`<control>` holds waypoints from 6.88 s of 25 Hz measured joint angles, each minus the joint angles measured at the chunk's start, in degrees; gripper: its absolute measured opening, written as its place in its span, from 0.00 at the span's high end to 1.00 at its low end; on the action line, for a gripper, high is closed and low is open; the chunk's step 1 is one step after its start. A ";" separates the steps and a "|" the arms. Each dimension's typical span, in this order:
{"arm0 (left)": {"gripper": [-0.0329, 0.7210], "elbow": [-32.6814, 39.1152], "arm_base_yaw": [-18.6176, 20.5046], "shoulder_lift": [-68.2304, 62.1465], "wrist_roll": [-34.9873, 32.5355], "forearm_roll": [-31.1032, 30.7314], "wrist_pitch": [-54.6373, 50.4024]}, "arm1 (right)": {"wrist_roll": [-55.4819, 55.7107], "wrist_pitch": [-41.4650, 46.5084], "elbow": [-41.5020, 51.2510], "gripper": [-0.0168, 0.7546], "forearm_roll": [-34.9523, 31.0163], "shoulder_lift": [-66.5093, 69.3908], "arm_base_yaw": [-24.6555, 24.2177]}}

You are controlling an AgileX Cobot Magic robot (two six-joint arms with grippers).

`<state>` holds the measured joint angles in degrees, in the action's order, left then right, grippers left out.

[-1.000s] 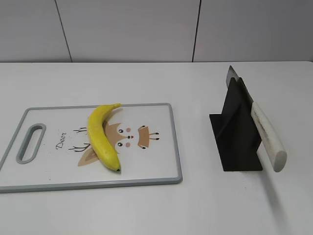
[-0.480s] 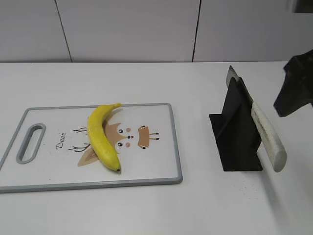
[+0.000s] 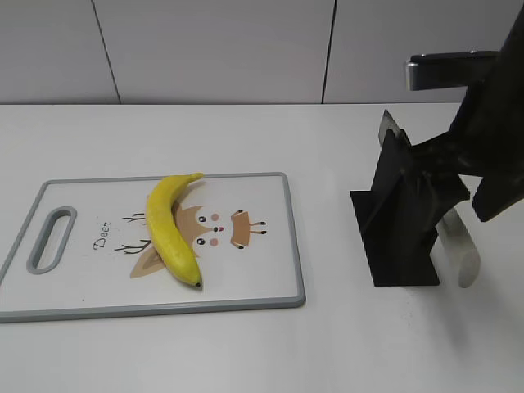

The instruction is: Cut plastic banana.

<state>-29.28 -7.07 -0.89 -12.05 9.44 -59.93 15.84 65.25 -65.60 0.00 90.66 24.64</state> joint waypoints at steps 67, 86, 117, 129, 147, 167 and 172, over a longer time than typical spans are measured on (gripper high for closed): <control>0.20 0.00 0.00 -0.14 0.00 0.00 0.06 | -35.39 -7.77 -11.21 0.74 1.33 -8.15 -0.04; 0.20 -14.30 0.00 -36.68 -17.50 4.66 12.96 | -71.84 -15.60 -15.73 0.74 -18.30 3.22 -0.04; 0.26 -42.41 -0.47 -87.41 -74.87 24.39 1.07 | -96.64 -5.23 -30.97 0.74 -33.24 24.08 1.31; 0.44 -42.59 -1.46 -92.24 -75.30 24.44 3.50 | -98.11 -5.42 -30.97 0.74 -37.23 25.48 1.31; 0.67 -42.59 -1.46 -94.48 -75.30 24.54 4.13 | -100.38 -5.59 -31.09 0.74 -38.40 27.07 1.31; 0.96 -41.57 -1.50 -94.78 -75.89 24.69 5.44 | -100.64 -6.53 -31.32 0.74 -38.72 27.65 1.31; 0.96 -38.84 -1.65 -96.37 -75.89 25.08 8.42 | -100.44 -6.63 -31.39 0.74 -37.92 29.64 1.38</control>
<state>-68.12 -8.73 -97.26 -87.93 34.52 -51.51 -84.60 58.62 -96.98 -37.92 120.30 26.01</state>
